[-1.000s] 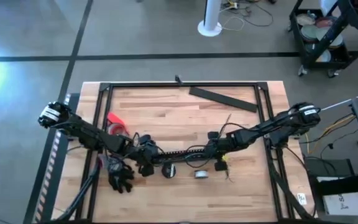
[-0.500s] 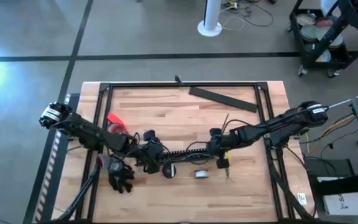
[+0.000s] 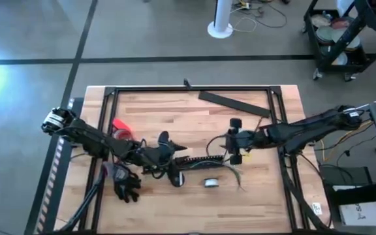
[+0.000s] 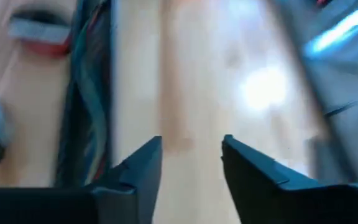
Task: Ziptie cables
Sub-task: Close the black cable duct
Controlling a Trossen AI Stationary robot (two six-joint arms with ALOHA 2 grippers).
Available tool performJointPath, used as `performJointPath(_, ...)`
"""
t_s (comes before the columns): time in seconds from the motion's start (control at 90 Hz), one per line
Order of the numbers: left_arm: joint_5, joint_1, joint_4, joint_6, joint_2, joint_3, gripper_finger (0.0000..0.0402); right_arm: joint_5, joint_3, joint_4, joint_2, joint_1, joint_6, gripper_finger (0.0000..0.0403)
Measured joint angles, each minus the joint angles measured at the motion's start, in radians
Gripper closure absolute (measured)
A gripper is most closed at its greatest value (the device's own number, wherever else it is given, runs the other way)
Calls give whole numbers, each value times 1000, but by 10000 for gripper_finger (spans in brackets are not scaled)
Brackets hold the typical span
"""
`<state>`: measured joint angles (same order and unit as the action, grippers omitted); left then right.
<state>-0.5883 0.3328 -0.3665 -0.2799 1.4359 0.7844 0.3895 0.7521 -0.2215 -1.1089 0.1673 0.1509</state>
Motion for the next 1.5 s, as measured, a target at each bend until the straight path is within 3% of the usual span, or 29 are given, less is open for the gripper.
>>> performJointPath(0.178, -51, -3, -36, 13, 5, -17, 226, 2, -11, 115, 39, -16, 30, 207)
performJointPath(0.389, -124, -4, -50, -52, 5, -17, 234, 0, -59, 225, 35, -71, 87, 219)
performJointPath(0.478, -139, -4, -63, -43, 5, -18, 243, -2, -104, 262, 40, -153, 93, 229)
performJointPath(0.567, -156, -4, -60, -27, 5, -19, 252, -39, -121, 276, 31, -311, 65, 234)
performJointPath(0.644, -164, -4, -61, -22, 5, -19, 262, -152, -126, 265, 11, -486, 45, 233)
performJointPath(0.767, -164, -18, -62, -4, 5, -19, 277, -454, -106, 273, -57, -750, -10, 218)
performJointPath(0.844, -165, -36, -71, 34, 5, -18, 286, -659, -91, 275, -120, -873, -37, 204)
performJointPath(0.889, -166, -48, -71, 57, 5, -15, 291, -708, -80, 280, -166, -911, -37, 194)
performJointPath(1.189, -165, -156, -76, 208, 5, 85, 303, -695, 41, 289, -476, -971, 136, 128)
performJointPath(1.333, -163, -167, -45, 246, 5, 156, 299, -600, 101, 252, -575, -979, 235, 122)
performJointPath(1.5, -161, -155, 149, 228, 4, 252, 301, -607, 190, 143, -663, -997, 270, 129)
